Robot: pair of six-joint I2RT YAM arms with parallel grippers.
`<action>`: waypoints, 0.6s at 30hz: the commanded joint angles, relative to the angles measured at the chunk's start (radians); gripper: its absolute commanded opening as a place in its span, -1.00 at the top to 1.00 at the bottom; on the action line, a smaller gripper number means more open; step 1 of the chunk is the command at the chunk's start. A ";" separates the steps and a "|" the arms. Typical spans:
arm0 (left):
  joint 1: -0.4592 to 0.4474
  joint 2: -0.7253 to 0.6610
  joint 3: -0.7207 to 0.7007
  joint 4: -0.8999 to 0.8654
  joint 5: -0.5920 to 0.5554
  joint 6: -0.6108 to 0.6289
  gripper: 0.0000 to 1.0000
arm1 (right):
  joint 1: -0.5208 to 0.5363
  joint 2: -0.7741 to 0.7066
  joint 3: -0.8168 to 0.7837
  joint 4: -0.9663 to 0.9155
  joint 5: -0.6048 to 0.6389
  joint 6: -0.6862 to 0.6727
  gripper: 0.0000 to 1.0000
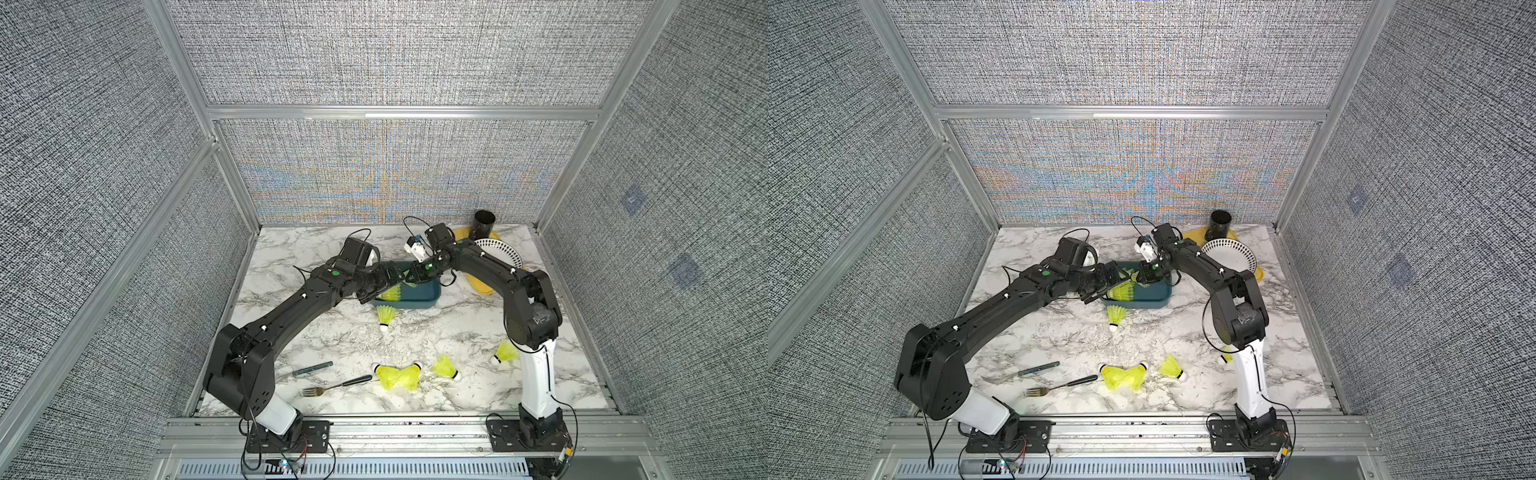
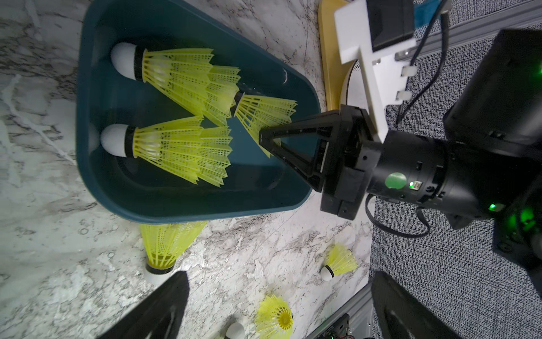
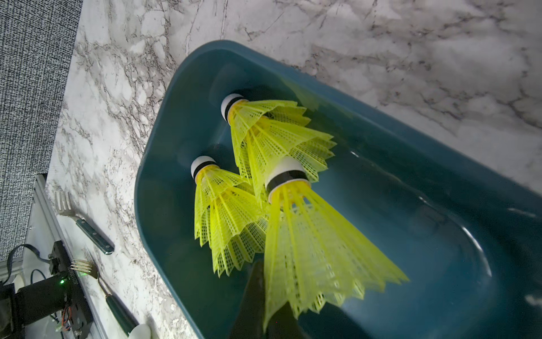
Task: Put the shuttlecocks into the storage box
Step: Place the shuttlecock in the storage box.
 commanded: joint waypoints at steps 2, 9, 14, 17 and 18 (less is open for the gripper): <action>0.000 -0.008 0.002 -0.029 -0.012 0.023 -1.00 | -0.008 0.020 0.016 0.027 -0.063 -0.040 1.00; 0.001 -0.019 -0.002 -0.050 -0.012 0.029 -1.00 | -0.013 0.065 0.048 0.037 -0.125 -0.062 1.00; 0.001 -0.026 -0.012 -0.062 -0.014 0.029 -1.00 | -0.014 0.099 0.087 0.040 -0.157 -0.064 1.00; -0.001 -0.034 -0.030 -0.059 -0.015 0.023 -1.00 | -0.015 0.124 0.111 0.037 -0.177 -0.066 1.00; -0.001 -0.035 -0.035 -0.057 -0.015 0.023 -1.00 | -0.016 0.133 0.116 0.037 -0.182 -0.065 1.00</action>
